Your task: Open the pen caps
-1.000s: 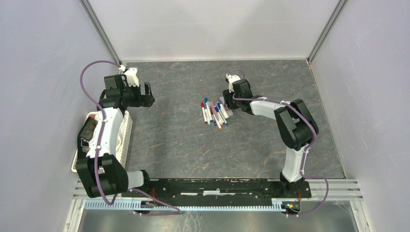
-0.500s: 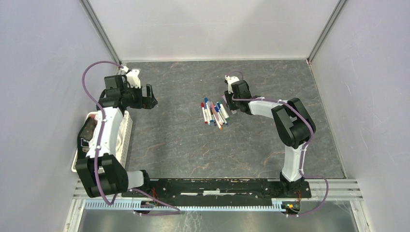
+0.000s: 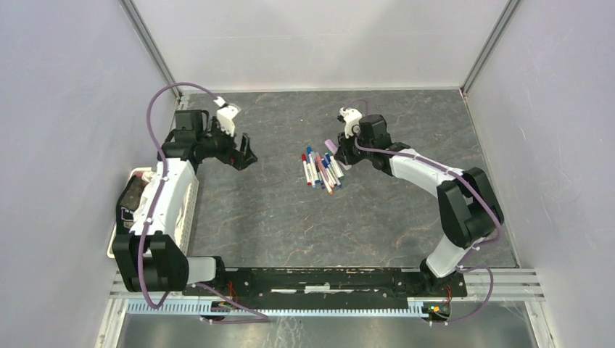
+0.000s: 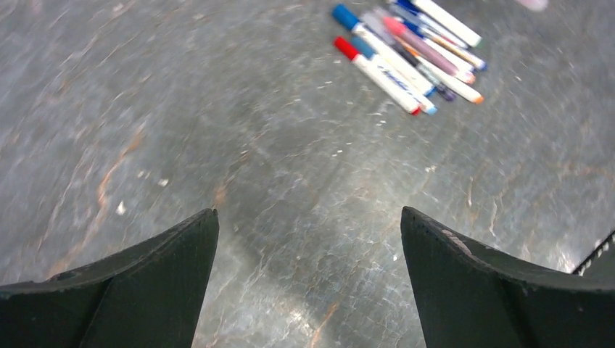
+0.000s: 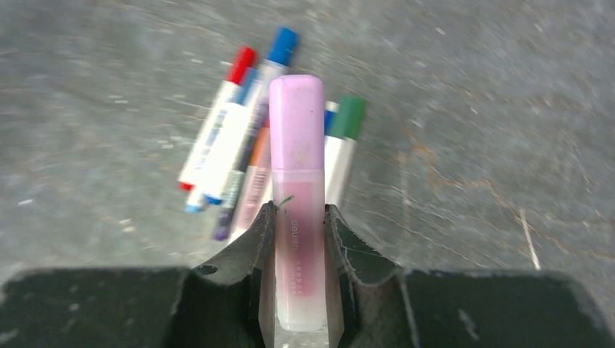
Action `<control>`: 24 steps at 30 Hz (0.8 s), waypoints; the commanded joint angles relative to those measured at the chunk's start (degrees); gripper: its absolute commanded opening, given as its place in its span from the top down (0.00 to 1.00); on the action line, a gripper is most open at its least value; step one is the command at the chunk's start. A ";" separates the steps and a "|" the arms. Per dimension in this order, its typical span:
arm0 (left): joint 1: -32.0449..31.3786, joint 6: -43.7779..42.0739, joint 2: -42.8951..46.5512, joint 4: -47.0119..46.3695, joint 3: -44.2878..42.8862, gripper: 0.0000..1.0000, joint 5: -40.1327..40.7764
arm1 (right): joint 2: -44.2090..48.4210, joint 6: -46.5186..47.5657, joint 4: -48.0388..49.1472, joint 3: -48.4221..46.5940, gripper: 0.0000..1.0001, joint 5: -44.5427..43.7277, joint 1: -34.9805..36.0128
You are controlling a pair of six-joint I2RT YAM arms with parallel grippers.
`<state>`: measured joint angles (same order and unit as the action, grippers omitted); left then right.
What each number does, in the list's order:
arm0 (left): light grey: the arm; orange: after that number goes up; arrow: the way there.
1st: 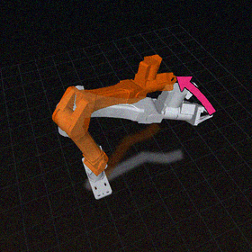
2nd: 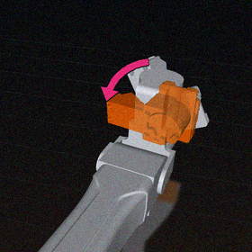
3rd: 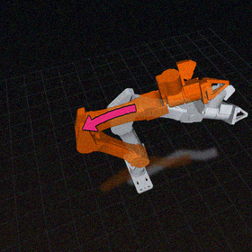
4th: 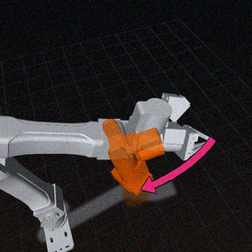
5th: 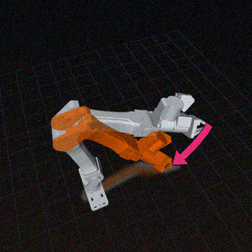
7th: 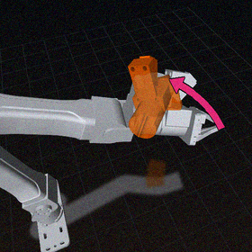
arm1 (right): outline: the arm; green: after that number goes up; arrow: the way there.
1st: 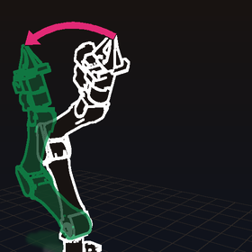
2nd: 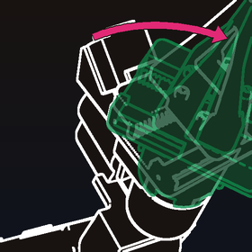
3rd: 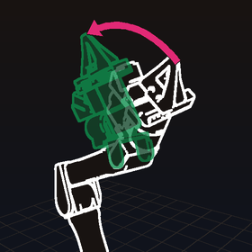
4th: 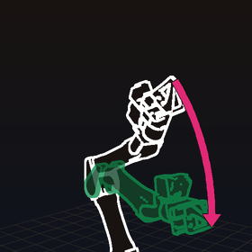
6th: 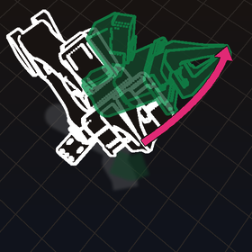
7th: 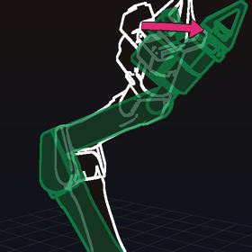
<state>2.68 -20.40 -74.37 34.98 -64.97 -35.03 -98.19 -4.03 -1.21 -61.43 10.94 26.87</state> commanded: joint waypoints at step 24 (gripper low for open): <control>-33.51 -68.06 15.77 4.30 10.81 0.03 6.19 | 2.21 -20.07 10.39 -1.54 1.00 48.01 11.02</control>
<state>-29.15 -78.00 -59.81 40.71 -56.60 -32.16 -95.77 -21.67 5.91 -60.18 55.59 37.12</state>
